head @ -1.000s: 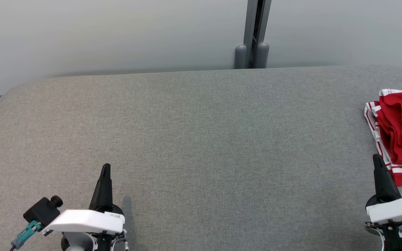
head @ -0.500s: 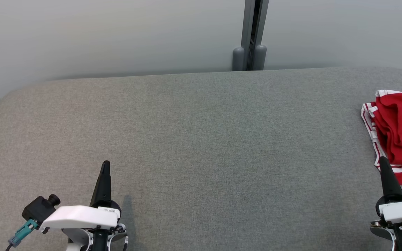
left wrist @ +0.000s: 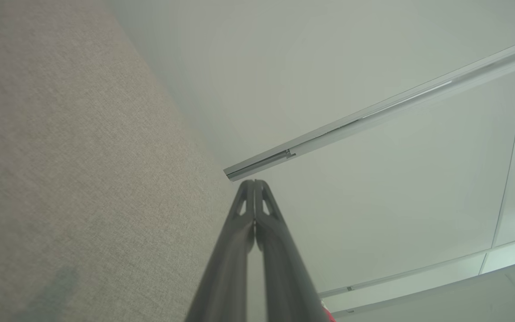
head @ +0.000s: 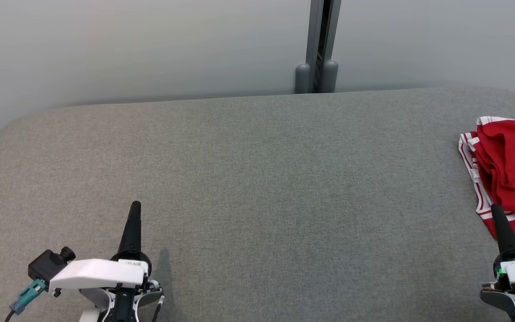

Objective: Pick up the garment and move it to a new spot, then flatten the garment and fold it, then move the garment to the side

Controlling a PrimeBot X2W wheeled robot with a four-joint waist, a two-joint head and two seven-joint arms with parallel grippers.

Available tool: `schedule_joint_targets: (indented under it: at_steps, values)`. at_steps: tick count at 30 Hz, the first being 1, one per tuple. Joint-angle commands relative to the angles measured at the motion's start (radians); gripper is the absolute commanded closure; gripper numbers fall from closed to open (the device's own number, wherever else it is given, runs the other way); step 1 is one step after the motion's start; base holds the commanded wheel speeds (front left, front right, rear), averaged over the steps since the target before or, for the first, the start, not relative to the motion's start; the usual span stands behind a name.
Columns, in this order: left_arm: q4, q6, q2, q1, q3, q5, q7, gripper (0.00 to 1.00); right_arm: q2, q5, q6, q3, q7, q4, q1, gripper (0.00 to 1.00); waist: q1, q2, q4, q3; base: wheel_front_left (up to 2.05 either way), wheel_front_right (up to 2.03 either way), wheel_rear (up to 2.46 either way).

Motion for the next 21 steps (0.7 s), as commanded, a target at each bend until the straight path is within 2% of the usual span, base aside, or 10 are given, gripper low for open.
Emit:
schedule_joint_targets:
  at_steps: [1, 21]
  values:
    - [-0.005, -0.009, 0.005, -0.028, 0.005, -0.029, 0.004, 1.00, -0.005, 0.033, 0.000, -0.013, 0.013, -0.007, -0.011, 1.00, 0.0000, -0.0001, -0.001, -0.001, 0.00, 0.00, 0.00]
    - [0.006, -0.026, 0.007, -0.047, 0.007, -0.174, 0.032, 1.00, -0.003, 0.208, 0.000, -0.056, 0.078, 0.002, -0.010, 1.00, 0.0000, -0.0001, -0.010, -0.014, 0.00, 0.00, 0.00]
